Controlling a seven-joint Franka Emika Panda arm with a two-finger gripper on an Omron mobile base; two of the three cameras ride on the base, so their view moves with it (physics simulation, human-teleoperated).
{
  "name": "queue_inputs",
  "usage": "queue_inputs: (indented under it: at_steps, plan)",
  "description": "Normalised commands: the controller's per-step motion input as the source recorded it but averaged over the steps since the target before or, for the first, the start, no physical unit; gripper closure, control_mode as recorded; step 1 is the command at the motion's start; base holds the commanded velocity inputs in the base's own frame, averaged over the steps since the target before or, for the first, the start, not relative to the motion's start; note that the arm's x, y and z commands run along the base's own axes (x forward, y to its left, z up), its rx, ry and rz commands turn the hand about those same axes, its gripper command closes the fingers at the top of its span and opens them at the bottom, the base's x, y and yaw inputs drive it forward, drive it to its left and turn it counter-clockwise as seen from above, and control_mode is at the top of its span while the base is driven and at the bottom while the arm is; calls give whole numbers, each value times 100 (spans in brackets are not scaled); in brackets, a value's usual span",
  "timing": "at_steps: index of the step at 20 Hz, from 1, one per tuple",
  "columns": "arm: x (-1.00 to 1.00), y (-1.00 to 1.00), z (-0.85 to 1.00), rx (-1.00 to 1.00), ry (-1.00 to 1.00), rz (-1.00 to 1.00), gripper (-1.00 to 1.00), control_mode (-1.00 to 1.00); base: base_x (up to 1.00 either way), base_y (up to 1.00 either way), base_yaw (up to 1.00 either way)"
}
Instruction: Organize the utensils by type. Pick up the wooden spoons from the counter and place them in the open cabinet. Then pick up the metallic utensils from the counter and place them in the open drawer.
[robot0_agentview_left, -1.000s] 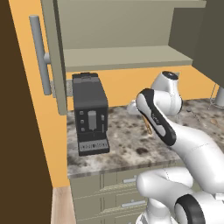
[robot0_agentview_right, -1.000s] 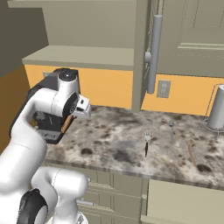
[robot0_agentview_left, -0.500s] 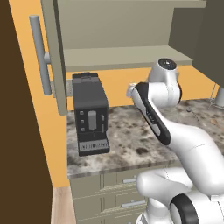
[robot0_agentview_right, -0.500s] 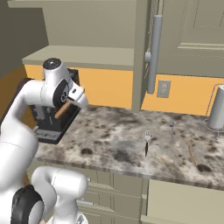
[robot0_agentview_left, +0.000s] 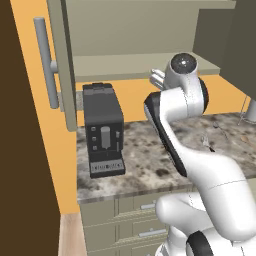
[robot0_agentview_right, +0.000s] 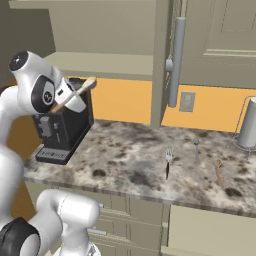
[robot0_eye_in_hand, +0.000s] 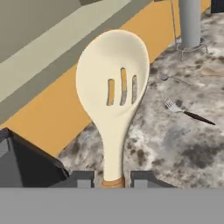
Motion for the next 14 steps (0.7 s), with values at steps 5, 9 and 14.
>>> queue_inputs:
  at_steps: [5,9,14]
  plan:
    - [-4,-42,88,7,-33,-26,100,-100,0,0,0]
    - [0,-67,67,17,-28,-13,100,-100,0,0,0]
    - [8,-24,49,26,-8,-14,100,-100,0,0,0]
